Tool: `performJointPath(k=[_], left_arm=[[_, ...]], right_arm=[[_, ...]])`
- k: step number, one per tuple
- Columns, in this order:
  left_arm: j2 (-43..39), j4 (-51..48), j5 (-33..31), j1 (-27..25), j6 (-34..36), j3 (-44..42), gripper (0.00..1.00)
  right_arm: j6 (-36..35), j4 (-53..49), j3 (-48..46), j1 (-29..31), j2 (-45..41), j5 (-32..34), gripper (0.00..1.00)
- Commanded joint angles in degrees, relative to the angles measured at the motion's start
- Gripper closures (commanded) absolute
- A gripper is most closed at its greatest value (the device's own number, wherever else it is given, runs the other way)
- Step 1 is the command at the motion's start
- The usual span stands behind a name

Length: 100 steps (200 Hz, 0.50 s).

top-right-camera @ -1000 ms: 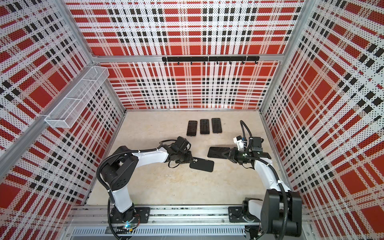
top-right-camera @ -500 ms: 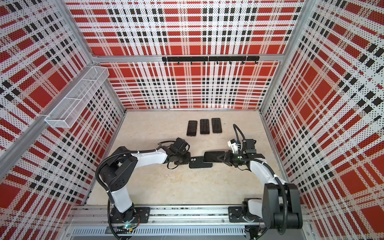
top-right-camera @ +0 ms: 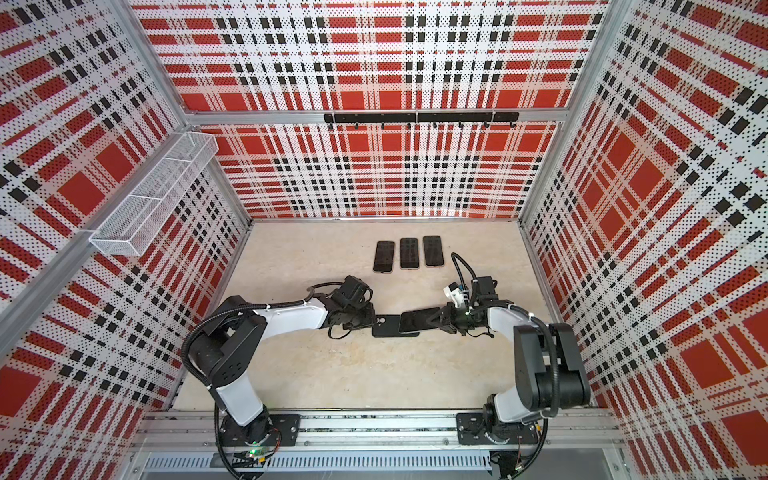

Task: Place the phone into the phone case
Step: 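Bring the black case onto the phone held by the right gripper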

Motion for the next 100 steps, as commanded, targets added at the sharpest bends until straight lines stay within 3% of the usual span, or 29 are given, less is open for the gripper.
performJointPath(k=[1, 77, 100], left_arm=[[0.4, 2.2, 0.7, 0.3, 0.4, 1.1, 0.69], [-0.3, 4.0, -0.4, 2.4, 0.9, -2.8, 0.62], [-0.7, 8.1, 3.3, 2.8, 0.9, -4.3, 0.61]], right_arm=[[-4.2, -1.2, 2.2, 0.8, 3.2, -2.1, 1.00], [-4.8, -0.8, 2.3, 2.5, 7.9, -1.7, 1.00], [-4.7, 0.1, 2.7, 3.7, 9.7, -1.5, 1.00]])
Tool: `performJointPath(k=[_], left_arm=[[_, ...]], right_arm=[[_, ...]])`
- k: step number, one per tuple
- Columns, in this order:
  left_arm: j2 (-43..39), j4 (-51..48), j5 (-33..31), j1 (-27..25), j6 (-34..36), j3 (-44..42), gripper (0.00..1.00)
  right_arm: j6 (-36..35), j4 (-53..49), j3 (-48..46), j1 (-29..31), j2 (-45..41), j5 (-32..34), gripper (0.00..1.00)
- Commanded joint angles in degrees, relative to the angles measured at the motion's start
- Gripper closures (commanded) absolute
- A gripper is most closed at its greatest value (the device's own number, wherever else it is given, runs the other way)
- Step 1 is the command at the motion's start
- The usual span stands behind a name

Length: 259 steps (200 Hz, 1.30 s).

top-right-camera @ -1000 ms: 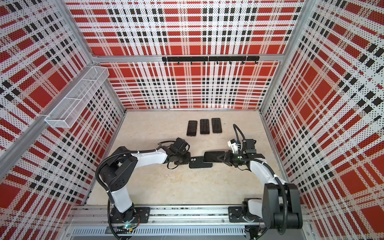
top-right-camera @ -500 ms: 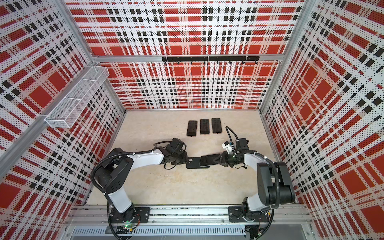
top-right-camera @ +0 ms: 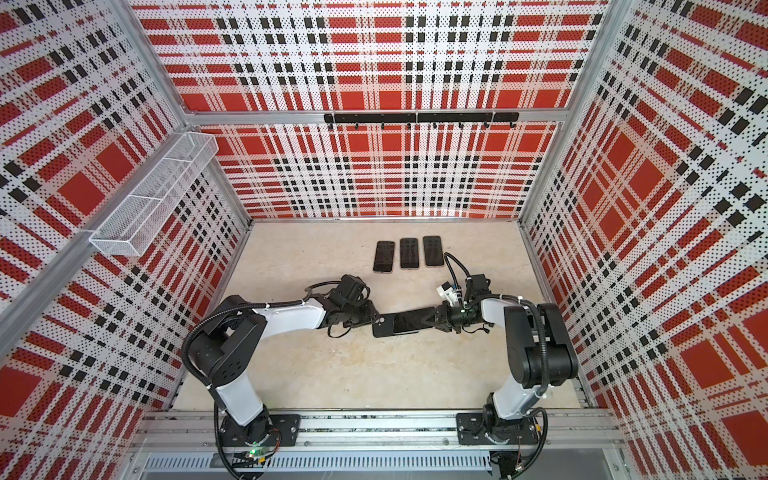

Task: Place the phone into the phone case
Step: 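Bring the black case onto the phone held by the right gripper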

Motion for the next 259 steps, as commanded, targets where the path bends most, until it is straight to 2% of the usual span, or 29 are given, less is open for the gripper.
performJointPath(k=[1, 24, 41, 79, 134, 168, 221, 259], left_arm=[[-0.6, 3.3, 2.6, 1.0, 1.0, -2.5, 0.61], [0.7, 8.9, 8.7, 1.4, -0.8, -4.4, 0.61], [0.5, 11.2, 9.8, 1.2, -1.7, -5.1, 0.61], [0.8, 12.6, 11.1, 0.7, -3.0, -5.7, 0.61], [-5.0, 10.3, 11.0, 2.2, -4.4, -12.5, 0.60], [-4.9, 18.3, 14.0, -0.5, -9.9, -15.3, 0.61], [-3.5, 25.6, 16.6, -3.8, -15.4, -16.1, 0.60], [-3.4, 23.3, 15.7, -2.8, -13.2, -15.4, 0.61]], right_arm=[[-1.9, -0.9, 0.2, 2.2, 2.7, 2.2, 1.00], [-2.2, 2.4, 0.8, 4.3, 5.3, 2.0, 1.00], [-2.7, 3.0, 1.8, 5.8, 7.7, 1.7, 1.00], [1.2, 9.0, 0.7, 7.2, 9.8, 2.5, 1.00], [10.1, 19.5, -5.7, 7.8, 8.1, 4.9, 1.00], [18.4, 29.1, -10.1, 8.5, 7.3, 5.7, 1.00], [19.2, 30.6, -8.7, 11.0, 10.5, 5.7, 1.00], [17.8, 28.7, -7.6, 11.9, 11.7, 5.4, 1.00]])
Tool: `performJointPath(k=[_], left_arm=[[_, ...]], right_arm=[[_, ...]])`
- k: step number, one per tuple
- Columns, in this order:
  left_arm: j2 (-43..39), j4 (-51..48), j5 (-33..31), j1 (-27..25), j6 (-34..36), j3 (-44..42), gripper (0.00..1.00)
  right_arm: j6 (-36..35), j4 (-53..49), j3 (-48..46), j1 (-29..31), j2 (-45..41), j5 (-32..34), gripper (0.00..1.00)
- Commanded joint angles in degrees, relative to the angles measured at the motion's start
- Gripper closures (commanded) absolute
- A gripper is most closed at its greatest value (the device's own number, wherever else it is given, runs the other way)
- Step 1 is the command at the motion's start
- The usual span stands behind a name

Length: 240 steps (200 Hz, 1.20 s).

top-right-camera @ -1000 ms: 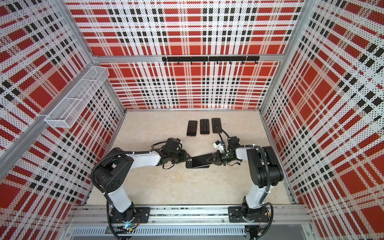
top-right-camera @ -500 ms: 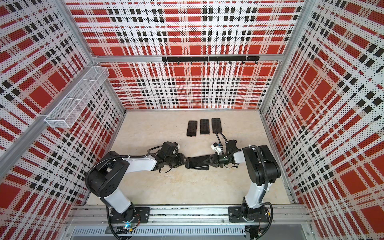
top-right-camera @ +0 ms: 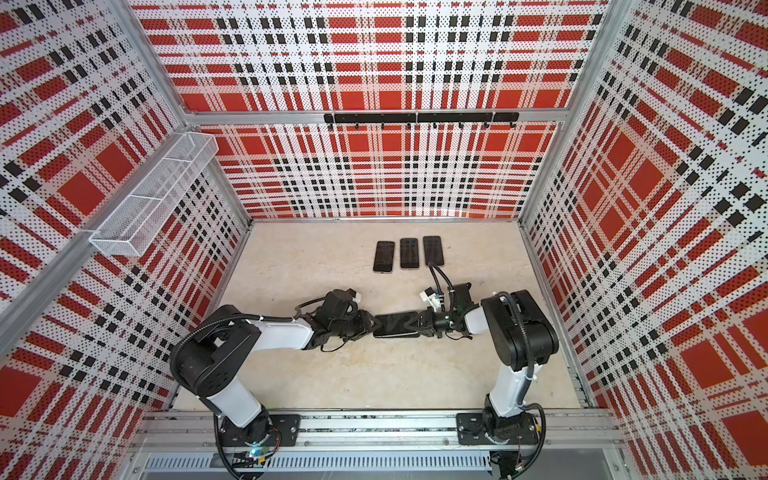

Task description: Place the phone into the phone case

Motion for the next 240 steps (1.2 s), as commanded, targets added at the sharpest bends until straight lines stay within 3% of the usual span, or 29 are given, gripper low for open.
performJointPath(k=[1, 18, 51, 80, 101, 139, 167, 240], left_arm=[[1.5, 1.7, 5.1, -2.0, -0.3, 0.1, 0.61], [1.4, -1.2, 3.7, -1.8, 1.4, 1.5, 0.61], [2.7, -18.8, -8.1, -2.5, 11.7, 8.4, 0.61], [4.7, -19.0, -9.4, -2.8, 13.0, 8.7, 0.61], [6.0, -17.5, -8.5, -2.9, 13.1, 8.2, 0.62], [7.9, -16.6, -7.4, -2.3, 13.9, 7.8, 0.65], [8.8, -16.6, -7.0, -2.4, 14.7, 7.8, 0.66], [8.6, -14.3, -5.4, -2.7, 14.3, 6.9, 0.69]], right_arm=[[-0.8, -5.7, 0.1, 3.2, 3.4, 9.8, 1.00], [-4.3, -11.9, 1.9, 3.1, 2.1, 11.3, 0.98], [-10.1, -23.3, 6.3, 3.2, -0.5, 14.8, 0.85], [-13.0, -32.4, 10.7, 3.2, -1.3, 18.0, 0.74], [-14.0, -36.1, 12.7, 3.2, -2.8, 18.1, 0.61], [-16.3, -45.5, 17.6, 3.2, -4.4, 22.7, 0.50], [-17.5, -50.9, 20.6, 3.1, -5.3, 26.8, 0.47], [-19.9, -60.5, 25.5, 2.7, -7.0, 37.3, 0.52]])
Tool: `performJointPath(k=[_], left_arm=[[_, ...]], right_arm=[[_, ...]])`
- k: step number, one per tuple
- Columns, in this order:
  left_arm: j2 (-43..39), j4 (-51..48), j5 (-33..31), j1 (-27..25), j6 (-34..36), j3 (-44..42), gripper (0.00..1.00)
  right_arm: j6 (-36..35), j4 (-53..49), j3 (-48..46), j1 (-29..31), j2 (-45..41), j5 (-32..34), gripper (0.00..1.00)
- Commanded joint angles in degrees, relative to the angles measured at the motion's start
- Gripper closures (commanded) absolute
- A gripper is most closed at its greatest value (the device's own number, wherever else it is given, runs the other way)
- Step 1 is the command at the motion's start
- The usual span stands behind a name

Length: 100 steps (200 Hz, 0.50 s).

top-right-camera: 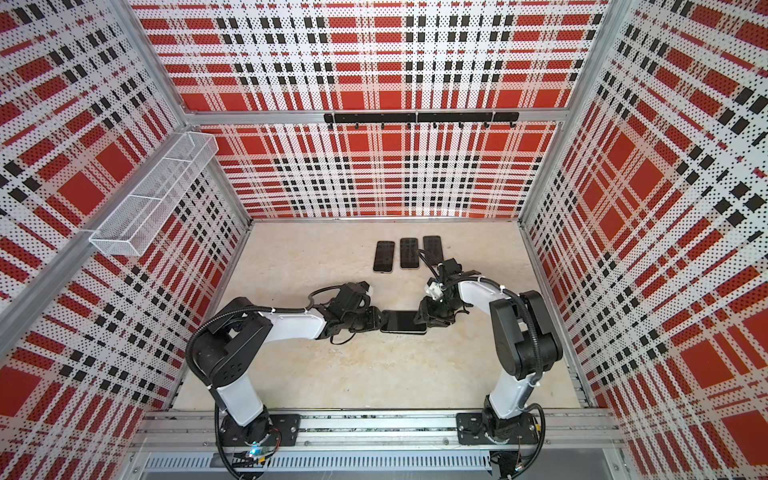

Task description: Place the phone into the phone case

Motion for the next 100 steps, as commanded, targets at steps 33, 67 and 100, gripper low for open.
performJointPath(k=[33, 67, 100], left_arm=[[3.2, -5.3, 1.2, -0.6, -0.1, -2.9, 0.69], [2.6, -4.1, 1.5, -0.6, -1.0, -3.9, 0.70], [2.2, -4.2, 1.8, -0.6, -1.2, -3.9, 0.70]], right_arm=[[-1.9, -2.2, -2.0, -0.6, -2.0, 1.3, 0.63], [-1.6, -0.2, -4.2, -0.6, -1.6, 0.9, 0.73], [-1.5, 0.5, -5.1, -0.5, -0.5, 2.1, 0.82]])
